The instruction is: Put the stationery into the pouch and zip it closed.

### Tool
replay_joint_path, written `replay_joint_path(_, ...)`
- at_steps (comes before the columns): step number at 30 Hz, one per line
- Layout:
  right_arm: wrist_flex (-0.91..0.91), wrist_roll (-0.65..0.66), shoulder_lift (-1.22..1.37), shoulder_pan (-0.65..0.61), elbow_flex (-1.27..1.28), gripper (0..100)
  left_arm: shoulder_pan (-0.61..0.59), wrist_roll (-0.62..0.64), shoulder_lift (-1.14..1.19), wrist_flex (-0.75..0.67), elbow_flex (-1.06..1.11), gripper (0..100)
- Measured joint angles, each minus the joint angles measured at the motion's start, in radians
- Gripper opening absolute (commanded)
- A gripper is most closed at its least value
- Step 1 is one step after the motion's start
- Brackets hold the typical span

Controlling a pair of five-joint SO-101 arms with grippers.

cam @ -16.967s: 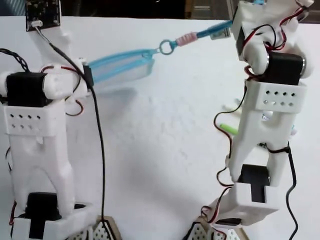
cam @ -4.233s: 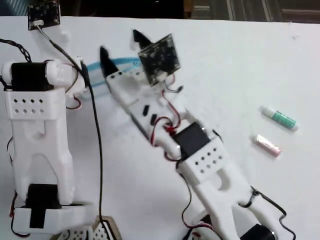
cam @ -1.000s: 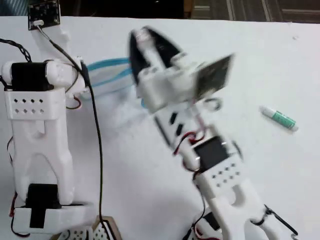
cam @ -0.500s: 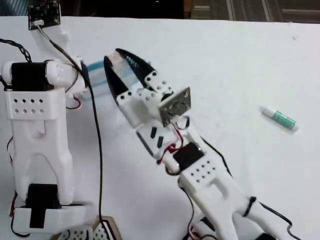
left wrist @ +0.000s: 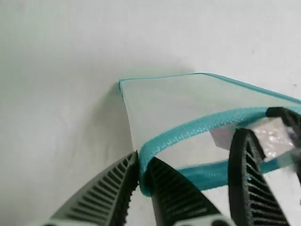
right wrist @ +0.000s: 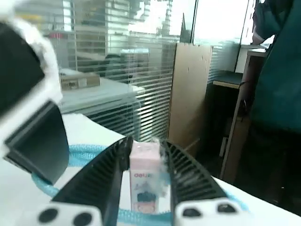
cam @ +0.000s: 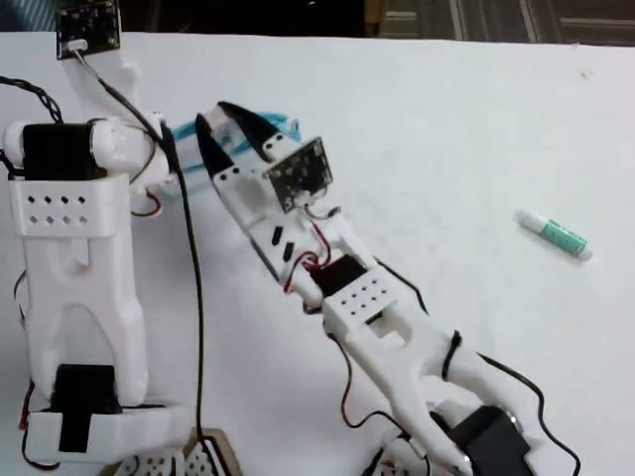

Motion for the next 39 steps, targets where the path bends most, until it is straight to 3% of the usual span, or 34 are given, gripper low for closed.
replay_joint_path(3,0.044,0.017,0.002,0.000,-0.012,3.6,0.000,0.000,0.000,0.000,0.000,2)
replay_joint_path(10,0.209,0.021,-0.055,-0.005,-0.029,24.1,0.000,0.000,0.000,0.000,0.000,2)
replay_joint_path(21,0.292,0.021,-0.249,0.044,-0.026,22.9,0.000,0.000,0.000,0.000,0.000,2)
replay_joint_path(26,0.362,0.100,-0.322,0.227,-0.026,22.9,0.000,0.000,0.000,0.000,0.000,2)
replay_joint_path(31,0.534,0.163,-0.321,0.514,-0.057,23.2,0.000,0.000,0.000,0.000,0.000,2)
replay_joint_path(39,0.809,0.414,-0.035,0.962,-0.253,23.4,0.000,0.000,0.000,0.000,0.000,2)
